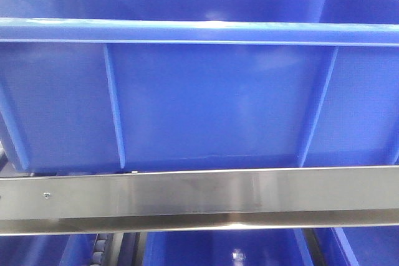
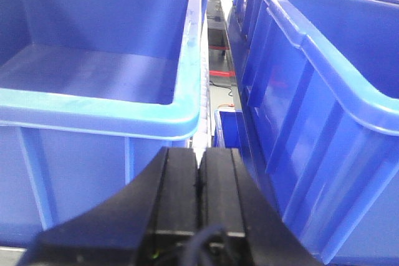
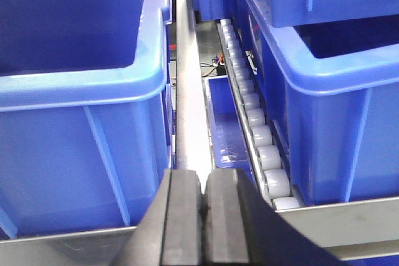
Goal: Grab silver tray and place in blue box
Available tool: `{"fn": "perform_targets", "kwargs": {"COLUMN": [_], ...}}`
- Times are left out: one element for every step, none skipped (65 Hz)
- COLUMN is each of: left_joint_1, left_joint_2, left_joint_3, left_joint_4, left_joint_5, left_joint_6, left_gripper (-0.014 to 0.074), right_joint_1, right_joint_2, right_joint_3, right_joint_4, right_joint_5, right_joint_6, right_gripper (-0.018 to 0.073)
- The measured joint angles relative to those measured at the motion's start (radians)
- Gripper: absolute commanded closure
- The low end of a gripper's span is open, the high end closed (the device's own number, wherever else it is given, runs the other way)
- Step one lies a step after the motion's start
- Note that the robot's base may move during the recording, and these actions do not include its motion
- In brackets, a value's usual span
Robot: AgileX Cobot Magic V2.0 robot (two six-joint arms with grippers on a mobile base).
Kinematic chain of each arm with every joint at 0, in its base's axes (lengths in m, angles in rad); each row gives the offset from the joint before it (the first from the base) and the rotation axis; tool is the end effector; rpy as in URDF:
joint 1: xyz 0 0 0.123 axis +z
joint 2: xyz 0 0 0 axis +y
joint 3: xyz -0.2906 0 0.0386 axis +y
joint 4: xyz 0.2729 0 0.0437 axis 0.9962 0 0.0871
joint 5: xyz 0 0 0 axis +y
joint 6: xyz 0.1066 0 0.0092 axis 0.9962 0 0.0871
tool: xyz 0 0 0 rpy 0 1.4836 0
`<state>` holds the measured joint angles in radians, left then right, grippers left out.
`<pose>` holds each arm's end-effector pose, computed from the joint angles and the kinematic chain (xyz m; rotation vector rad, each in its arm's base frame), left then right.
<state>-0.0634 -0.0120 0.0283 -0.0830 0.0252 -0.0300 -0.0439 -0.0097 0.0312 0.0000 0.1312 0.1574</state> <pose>0.0892 -0.0059 0.2021 -0.0362 1.5263 -0.1424 0.0895 -0.0039 0.1895 0.1645 1.6287 0.0870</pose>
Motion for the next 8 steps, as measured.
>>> {"fn": "perform_targets", "kwargs": {"left_joint_1": [0.0, 0.0, 0.0, 0.0, 0.0, 0.0, 0.0, 0.0], "left_joint_2": [0.0, 0.0, 0.0, 0.0, 0.0, 0.0, 0.0, 0.0], "left_joint_3": [0.0, 0.0, 0.0, 0.0, 0.0, 0.0, 0.0, 0.0], "left_joint_4": [0.0, 0.0, 0.0, 0.0, 0.0, 0.0, 0.0, 0.0], "left_joint_5": [0.0, 0.0, 0.0, 0.0, 0.0, 0.0, 0.0, 0.0], "left_joint_6": [0.0, 0.0, 0.0, 0.0, 0.0, 0.0, 0.0, 0.0], "left_gripper": [0.0692, 0.0693, 0.0693, 0.0693, 0.0693, 0.0693, 0.0693, 0.0693], "right_joint_1": [0.0, 0.0, 0.0, 0.0, 0.0, 0.0, 0.0, 0.0], "right_joint_2": [0.0, 0.0, 0.0, 0.0, 0.0, 0.0, 0.0, 0.0], "right_joint_3": [0.0, 0.0, 0.0, 0.0, 0.0, 0.0, 0.0, 0.0], "right_joint_4": [0.0, 0.0, 0.0, 0.0, 0.0, 0.0, 0.0, 0.0], "right_joint_5": [0.0, 0.0, 0.0, 0.0, 0.0, 0.0, 0.0, 0.0], "right_joint_6": [0.0, 0.0, 0.0, 0.0, 0.0, 0.0, 0.0, 0.0], "right_gripper": [0.0504, 0.0504, 0.0504, 0.0504, 0.0504, 0.0504, 0.0504, 0.0504]}}
